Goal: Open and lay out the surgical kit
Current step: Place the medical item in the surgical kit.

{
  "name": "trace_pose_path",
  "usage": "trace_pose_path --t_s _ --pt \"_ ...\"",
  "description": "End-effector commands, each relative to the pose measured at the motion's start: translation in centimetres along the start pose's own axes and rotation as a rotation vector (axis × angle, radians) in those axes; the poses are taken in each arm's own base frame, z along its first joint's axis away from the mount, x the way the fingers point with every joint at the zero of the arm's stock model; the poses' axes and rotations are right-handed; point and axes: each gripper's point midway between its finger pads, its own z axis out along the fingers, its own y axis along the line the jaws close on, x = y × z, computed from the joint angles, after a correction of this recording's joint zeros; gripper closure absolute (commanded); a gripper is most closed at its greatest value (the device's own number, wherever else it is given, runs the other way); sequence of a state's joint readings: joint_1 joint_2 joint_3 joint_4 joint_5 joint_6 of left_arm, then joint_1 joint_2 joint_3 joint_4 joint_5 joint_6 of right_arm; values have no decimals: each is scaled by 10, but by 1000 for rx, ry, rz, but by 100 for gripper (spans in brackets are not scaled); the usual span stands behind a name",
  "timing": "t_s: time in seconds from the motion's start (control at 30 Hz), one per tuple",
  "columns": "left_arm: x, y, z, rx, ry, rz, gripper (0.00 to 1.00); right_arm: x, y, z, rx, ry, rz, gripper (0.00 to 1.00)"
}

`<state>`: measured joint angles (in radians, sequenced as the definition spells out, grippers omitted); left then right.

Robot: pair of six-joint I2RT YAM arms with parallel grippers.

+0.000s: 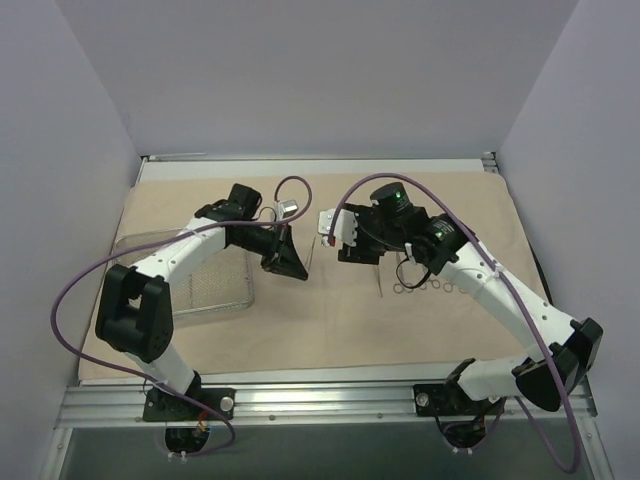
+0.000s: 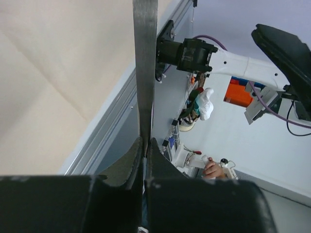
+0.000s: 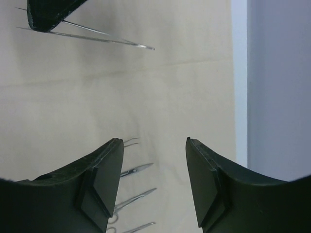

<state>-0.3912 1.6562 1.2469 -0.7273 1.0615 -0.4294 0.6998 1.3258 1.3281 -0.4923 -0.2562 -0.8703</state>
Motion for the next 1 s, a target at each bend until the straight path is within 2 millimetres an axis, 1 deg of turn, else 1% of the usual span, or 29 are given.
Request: trace_pose_path --t_s 0.0,0.03,0.07,0.1,0.2,0.27,0.37,0.43,0.53,0.63,0.77,0.8,0.97 --pt "15 -30 13 69 46 120 98 -1 15 -11 -108 -19 -200 46" --pt "18 -32 17 70 60 124 98 -2 19 -9 -144 -21 -214 46" --pt "22 -34 23 71 81 127 98 -7 20 -11 -161 -31 -229 46" --pt "22 -37 25 79 85 137 98 -4 29 -13 -212 -20 -240 46" --pt "27 -40 29 104 114 140 98 -9 37 -16 -240 -32 -292 46" --pt "30 -37 31 118 124 114 98 -12 44 -18 -269 -39 -332 47" --pt "36 -37 37 126 153 110 98 -16 59 -14 -319 -38 -375 49" --pt "44 -40 43 121 187 117 98 -16 71 -10 -354 -17 -410 50" --pt "49 -43 46 116 208 125 98 -19 75 -6 -361 -10 -433 50" --pt "52 -42 47 118 216 119 98 -20 78 -1 -366 0 -458 54" --pt "58 -46 49 124 227 133 98 -19 89 6 -395 21 -516 57" --pt "59 -45 49 124 230 128 98 -15 90 8 -396 45 -529 58" --pt "63 -47 50 133 239 139 98 -10 93 9 -401 71 -555 59"
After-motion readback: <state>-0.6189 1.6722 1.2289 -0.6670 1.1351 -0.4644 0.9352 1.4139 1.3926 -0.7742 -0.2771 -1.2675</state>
